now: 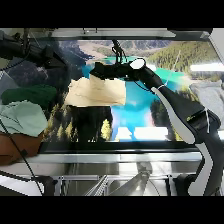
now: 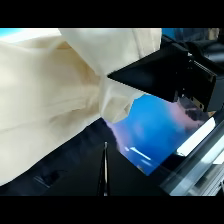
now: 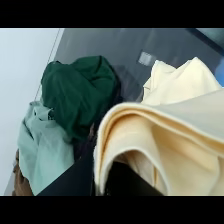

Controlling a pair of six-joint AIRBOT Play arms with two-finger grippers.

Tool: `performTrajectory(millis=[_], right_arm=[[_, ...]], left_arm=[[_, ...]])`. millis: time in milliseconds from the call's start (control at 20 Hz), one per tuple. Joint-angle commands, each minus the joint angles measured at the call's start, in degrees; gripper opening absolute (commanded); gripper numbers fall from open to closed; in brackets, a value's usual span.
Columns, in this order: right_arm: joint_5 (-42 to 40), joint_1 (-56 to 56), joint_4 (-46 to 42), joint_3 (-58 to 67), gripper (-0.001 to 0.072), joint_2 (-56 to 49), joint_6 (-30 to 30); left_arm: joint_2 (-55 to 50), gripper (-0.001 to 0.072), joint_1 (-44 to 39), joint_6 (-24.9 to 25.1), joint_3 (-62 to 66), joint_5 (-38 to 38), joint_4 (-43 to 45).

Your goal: Fold the shirts.

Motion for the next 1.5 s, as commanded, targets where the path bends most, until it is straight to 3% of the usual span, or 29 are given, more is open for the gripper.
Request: performTrajectory(millis=[0,250,300,400,450,650,750,800,850,900,950,1250,1350,1450], right_arm=[[-3.2,1.8,1.7,0.1,0.0016,-0.7,-2.1],[-10.3,5.6,6.7,0.1,0.0018,-1.8,-8.8],[-12.2,6.2,8.1,0.1,0.0053,-1.9,-11.9],[-15.2,7.5,12.8,0.1,0.0536,-2.2,-18.0],[-16.0,8.2,17.3,0.1,0.0609,-2.3,-21.4],[-16.5,11.4,44.5,0.1,0.0609,-2.6,-48.0],[-14.7,12.0,48.3,0.1,0.0609,-2.6,-54.2],[-14.8,11.8,47.6,0.1,0.0563,-2.6,-54.2],[-14.8,11.2,45.3,0.1,0.0354,-2.5,-53.9],[-13.5,10.0,42.7,0.1,0.0094,-2.4,-51.9],[-11.5,8.5,39.5,0.1,0.0016,-2.2,-47.8],[10.4,-5.6,6.9,0.1,0.0013,0.8,-13.8],[19.7,-10.5,-1.6,0.0,0.0014,1.8,-6.5],[26.9,-14.5,-4.6,0.0,0.0016,1.7,-2.0]], left_arm=[[0.0,0.0012,1.1,0.7,-0.1,-0.3,0.0],[0.0,0.0012,1.1,1.7,-0.1,-0.4,0.0],[0.0,0.0012,1.1,1.7,-0.1,-0.3,0.0],[0.0,0.0012,1.1,2.3,-0.1,-0.4,0.0],[0.0,0.0012,1.1,2.5,-0.1,-0.4,0.0],[0.0,0.0012,1.1,2.7,-0.1,-0.3,0.0],[0.0,0.0012,1.1,2.7,-0.1,-0.3,0.0],[0.0,0.0012,1.1,2.7,-0.1,-0.4,0.0],[0.0,0.0012,1.1,2.7,-0.1,-0.4,0.0],[0.0,0.0012,1.1,2.7,-0.1,-0.5,0.0],[0.0,0.0012,1.1,2.7,-0.1,-1.1,0.0],[0.0,0.0011,2.4,2.7,-0.1,-5.4,0.0],[0.0,0.0011,2.9,2.7,-0.1,-6.0,0.0],[0.0,0.0011,2.9,2.7,-0.1,-6.4,0.0]])
